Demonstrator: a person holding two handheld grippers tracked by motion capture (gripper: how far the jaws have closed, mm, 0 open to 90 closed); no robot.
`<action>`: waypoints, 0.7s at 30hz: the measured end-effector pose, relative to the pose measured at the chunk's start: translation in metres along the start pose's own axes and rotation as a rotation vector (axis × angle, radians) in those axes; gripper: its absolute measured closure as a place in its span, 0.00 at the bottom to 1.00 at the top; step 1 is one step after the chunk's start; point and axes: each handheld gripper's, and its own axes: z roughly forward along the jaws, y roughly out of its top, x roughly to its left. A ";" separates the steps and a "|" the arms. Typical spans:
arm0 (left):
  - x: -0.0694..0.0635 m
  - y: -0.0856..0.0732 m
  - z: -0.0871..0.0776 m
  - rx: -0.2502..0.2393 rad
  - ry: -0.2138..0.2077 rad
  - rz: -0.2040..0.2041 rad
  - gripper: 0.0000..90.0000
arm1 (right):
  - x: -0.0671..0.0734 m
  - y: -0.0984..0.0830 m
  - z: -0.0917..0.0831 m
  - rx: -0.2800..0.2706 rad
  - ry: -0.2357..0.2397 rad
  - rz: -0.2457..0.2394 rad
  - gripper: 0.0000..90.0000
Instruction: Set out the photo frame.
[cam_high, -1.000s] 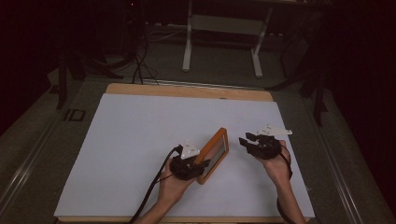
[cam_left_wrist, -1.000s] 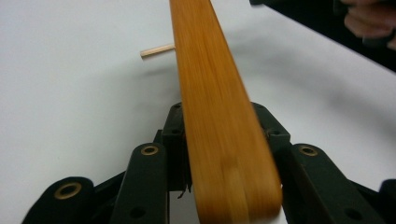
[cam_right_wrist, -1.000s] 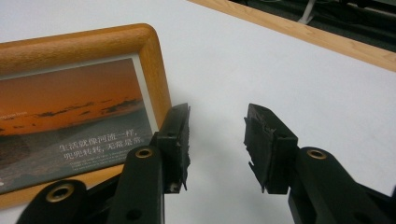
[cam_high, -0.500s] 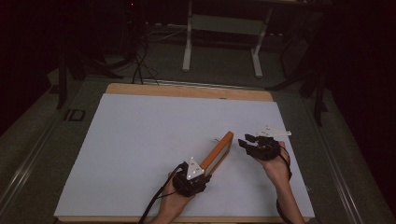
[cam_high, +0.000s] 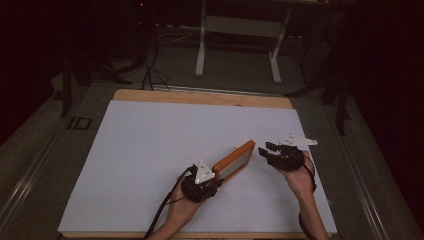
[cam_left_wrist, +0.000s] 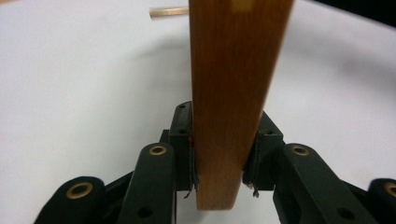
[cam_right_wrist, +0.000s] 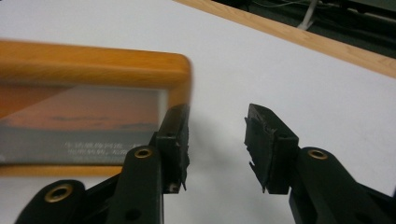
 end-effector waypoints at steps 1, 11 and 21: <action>0.003 0.004 -0.001 -0.006 -0.008 -0.004 0.77 | 0.000 0.001 -0.001 -0.002 0.002 -0.007 0.65; 0.026 0.047 -0.007 -0.039 -0.084 0.006 0.77 | 0.001 0.009 -0.007 -0.035 0.029 -0.043 0.64; 0.037 0.101 -0.001 -0.002 -0.157 0.102 0.77 | 0.003 0.027 -0.010 -0.084 0.087 -0.064 0.63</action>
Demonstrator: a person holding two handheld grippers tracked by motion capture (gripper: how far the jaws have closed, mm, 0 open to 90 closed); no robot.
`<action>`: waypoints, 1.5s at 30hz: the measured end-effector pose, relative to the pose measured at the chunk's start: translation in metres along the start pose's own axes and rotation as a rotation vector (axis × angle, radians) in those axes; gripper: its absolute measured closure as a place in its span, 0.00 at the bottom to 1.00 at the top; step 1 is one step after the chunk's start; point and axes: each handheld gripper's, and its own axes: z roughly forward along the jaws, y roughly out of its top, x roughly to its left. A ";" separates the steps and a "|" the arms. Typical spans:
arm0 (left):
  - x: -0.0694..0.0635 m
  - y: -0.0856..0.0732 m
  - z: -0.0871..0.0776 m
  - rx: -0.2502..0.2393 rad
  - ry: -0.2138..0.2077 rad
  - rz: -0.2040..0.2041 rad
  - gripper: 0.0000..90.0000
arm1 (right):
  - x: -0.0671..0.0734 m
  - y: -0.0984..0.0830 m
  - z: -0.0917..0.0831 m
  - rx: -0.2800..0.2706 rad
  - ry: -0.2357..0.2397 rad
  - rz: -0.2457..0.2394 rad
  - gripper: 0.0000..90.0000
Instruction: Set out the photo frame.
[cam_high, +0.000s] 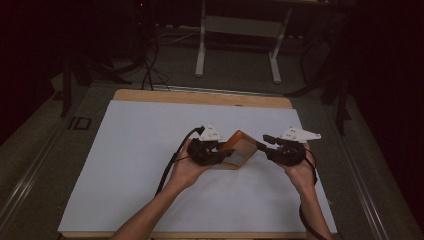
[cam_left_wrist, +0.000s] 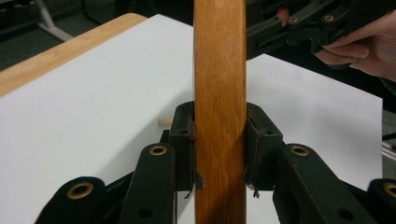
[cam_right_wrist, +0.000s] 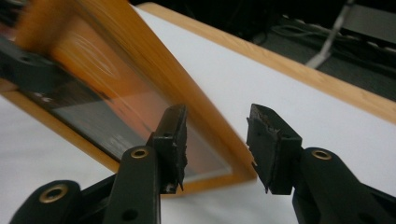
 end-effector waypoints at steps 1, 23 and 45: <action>0.001 0.004 0.001 0.004 -0.006 0.007 0.77 | 0.000 0.002 0.000 -0.008 0.008 -0.002 0.62; 0.011 0.024 0.001 0.094 -0.159 0.122 0.77 | 0.016 0.009 0.015 -0.031 0.253 -0.137 0.50; 0.016 -0.005 -0.011 -0.029 -0.083 0.055 0.46 | 0.007 -0.006 0.012 -0.026 0.239 -0.134 0.60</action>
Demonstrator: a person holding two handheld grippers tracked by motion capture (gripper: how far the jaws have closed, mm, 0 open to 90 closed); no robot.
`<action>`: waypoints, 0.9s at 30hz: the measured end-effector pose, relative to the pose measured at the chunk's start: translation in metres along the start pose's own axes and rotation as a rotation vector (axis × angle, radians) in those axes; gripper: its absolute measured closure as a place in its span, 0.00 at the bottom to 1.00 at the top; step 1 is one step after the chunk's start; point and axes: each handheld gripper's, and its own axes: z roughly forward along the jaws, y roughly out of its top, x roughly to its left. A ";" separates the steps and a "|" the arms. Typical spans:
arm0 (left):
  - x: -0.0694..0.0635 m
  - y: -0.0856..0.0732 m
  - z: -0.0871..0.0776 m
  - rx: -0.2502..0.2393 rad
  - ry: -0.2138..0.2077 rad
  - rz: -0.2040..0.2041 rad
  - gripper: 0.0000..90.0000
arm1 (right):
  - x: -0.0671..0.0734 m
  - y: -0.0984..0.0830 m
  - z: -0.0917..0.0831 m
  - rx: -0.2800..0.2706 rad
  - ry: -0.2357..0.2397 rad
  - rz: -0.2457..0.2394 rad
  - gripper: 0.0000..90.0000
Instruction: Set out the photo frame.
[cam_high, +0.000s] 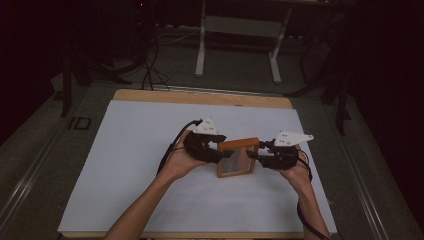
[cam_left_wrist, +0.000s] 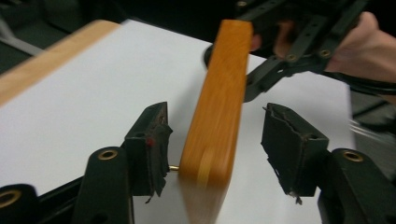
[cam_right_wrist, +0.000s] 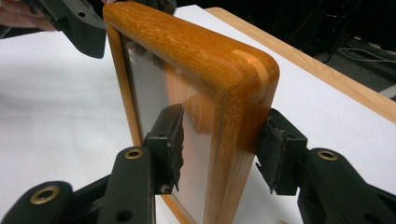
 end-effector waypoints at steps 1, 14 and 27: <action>-0.001 -0.003 -0.001 -0.014 0.014 -0.005 0.46 | 0.000 -0.001 -0.001 -0.001 -0.001 0.001 0.60; -0.009 -0.057 0.027 -0.059 0.083 -0.118 0.43 | -0.001 -0.013 -0.004 -0.014 -0.007 0.043 0.57; -0.017 -0.077 0.056 0.003 0.145 -0.139 0.59 | -0.005 -0.039 0.012 0.020 0.021 0.106 0.55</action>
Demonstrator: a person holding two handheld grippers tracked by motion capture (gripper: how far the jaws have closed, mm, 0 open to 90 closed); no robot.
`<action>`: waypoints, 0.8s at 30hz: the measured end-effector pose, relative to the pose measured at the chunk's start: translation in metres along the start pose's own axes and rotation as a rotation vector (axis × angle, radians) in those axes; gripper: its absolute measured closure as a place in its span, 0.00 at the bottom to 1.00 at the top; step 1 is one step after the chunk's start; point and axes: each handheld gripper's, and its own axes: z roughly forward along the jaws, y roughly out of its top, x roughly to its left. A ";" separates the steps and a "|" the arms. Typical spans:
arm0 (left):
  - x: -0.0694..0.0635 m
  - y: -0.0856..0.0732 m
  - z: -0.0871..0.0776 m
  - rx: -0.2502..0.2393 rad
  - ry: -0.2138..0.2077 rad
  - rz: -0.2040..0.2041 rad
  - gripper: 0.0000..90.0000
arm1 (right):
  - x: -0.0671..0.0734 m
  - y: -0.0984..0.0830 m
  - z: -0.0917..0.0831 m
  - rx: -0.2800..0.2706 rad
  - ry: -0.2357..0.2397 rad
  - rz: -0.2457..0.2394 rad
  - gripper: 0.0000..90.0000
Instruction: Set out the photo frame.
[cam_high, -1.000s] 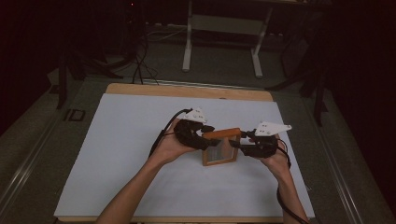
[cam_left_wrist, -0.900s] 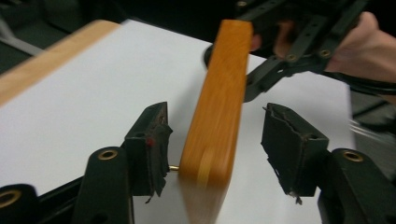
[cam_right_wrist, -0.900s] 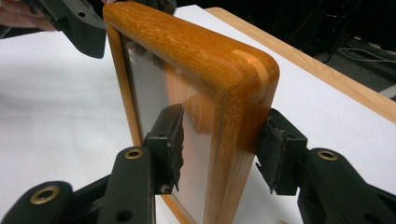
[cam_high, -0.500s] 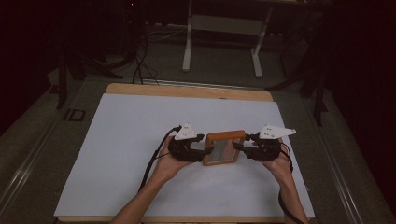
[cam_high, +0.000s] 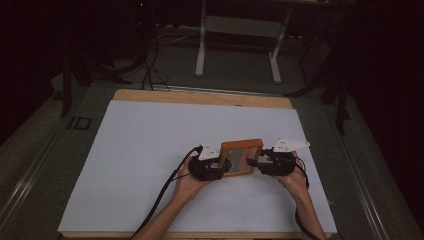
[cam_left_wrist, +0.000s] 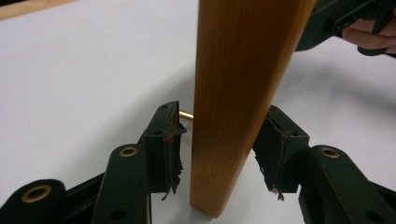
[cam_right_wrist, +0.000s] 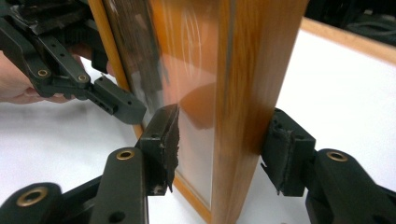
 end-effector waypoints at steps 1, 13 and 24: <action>0.000 -0.001 0.001 0.004 0.005 -0.001 0.60 | -0.001 -0.003 0.002 0.006 0.002 0.008 0.55; -0.002 -0.003 0.005 0.004 0.052 -0.001 0.65 | -0.009 -0.018 0.008 0.029 -0.011 0.058 0.64; 0.002 -0.001 0.001 0.007 0.001 -0.045 0.67 | -0.009 -0.018 0.006 0.026 0.006 0.073 0.65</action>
